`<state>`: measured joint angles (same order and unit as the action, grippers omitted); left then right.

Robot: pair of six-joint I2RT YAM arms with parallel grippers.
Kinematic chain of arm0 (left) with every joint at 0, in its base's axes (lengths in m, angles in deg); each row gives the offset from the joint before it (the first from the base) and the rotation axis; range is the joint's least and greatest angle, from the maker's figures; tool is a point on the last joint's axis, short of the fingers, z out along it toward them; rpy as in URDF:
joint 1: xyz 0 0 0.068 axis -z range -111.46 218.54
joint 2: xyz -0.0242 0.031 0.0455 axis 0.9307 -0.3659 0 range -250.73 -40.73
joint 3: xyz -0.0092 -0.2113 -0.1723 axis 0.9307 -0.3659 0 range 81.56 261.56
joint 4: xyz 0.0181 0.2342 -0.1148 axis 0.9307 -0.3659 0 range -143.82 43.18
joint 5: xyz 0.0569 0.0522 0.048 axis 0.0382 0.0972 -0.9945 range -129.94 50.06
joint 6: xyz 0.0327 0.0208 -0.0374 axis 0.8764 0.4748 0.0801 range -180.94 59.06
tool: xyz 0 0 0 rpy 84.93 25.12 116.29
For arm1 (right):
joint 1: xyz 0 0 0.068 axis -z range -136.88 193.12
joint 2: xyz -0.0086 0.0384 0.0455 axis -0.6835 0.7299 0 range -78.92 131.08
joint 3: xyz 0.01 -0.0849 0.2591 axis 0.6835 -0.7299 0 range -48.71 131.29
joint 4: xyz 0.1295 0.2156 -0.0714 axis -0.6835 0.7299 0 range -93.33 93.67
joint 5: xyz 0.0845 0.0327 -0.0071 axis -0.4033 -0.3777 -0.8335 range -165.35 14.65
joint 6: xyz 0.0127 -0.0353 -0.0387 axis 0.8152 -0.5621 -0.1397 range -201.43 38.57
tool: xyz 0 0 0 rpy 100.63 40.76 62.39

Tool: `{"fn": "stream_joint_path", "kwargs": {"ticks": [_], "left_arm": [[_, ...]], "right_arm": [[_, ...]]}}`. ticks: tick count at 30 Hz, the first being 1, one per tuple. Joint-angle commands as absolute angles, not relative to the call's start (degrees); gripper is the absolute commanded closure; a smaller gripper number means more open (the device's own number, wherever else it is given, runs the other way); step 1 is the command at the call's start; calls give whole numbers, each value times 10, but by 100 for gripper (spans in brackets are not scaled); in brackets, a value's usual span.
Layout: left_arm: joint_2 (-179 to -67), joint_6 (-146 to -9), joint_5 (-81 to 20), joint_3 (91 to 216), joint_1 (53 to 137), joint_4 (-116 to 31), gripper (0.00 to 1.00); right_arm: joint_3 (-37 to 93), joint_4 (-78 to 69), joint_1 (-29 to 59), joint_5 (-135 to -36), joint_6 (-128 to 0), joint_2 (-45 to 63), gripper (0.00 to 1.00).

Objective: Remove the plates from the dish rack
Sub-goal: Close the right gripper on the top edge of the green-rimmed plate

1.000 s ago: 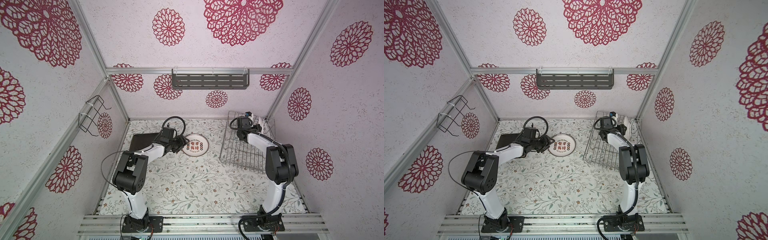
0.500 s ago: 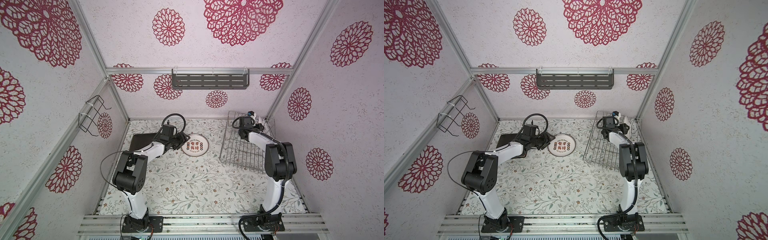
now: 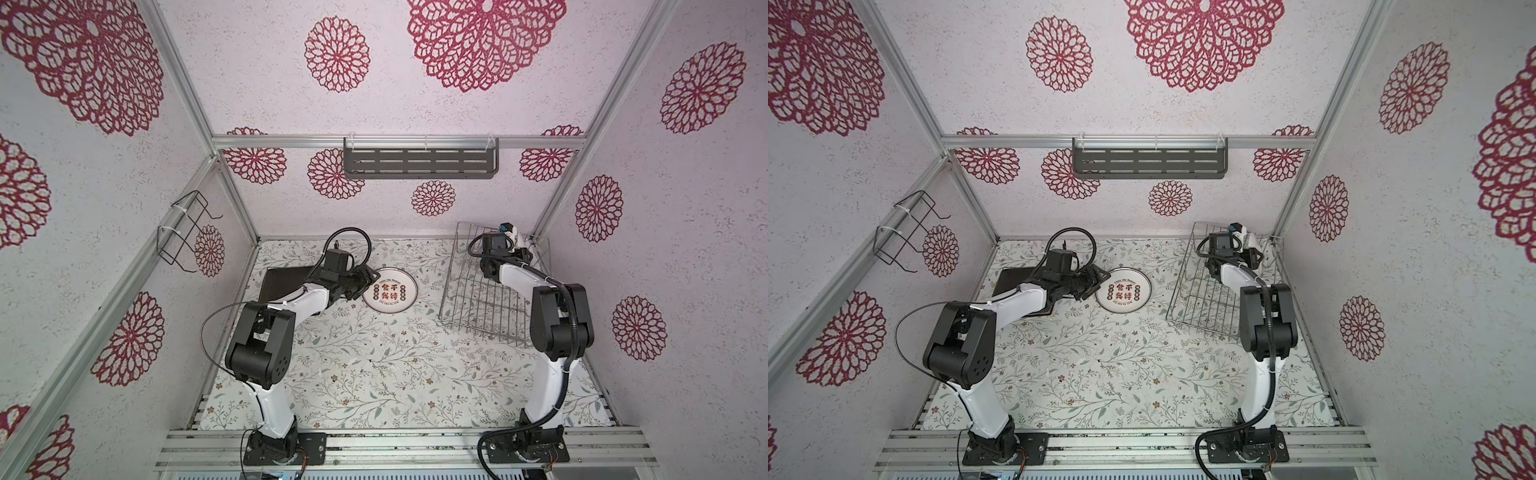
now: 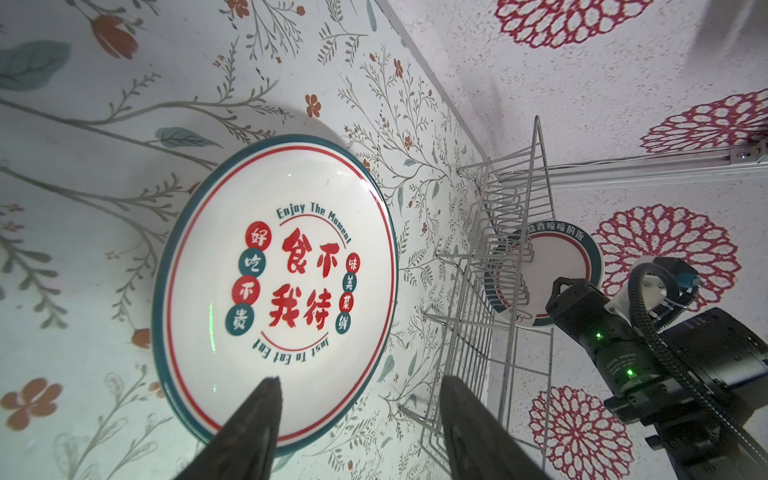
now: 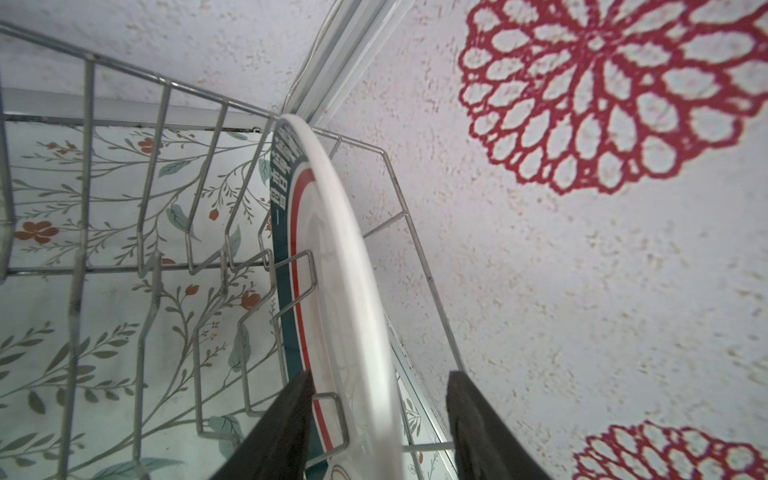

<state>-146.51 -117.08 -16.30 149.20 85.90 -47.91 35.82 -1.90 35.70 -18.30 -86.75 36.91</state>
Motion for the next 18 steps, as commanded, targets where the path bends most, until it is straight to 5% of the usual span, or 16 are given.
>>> {"fn": "stream_joint_path", "kwargs": {"ticks": [1,18], "left_arm": [[-1476,-1170,-164,1501,860,-470,35],[-1457,-1173,-166,1481,859,-459,35]], "right_arm": [[372,-1,365,-197,-834,356,51],[382,40,375,-224,-799,361,68]]}}
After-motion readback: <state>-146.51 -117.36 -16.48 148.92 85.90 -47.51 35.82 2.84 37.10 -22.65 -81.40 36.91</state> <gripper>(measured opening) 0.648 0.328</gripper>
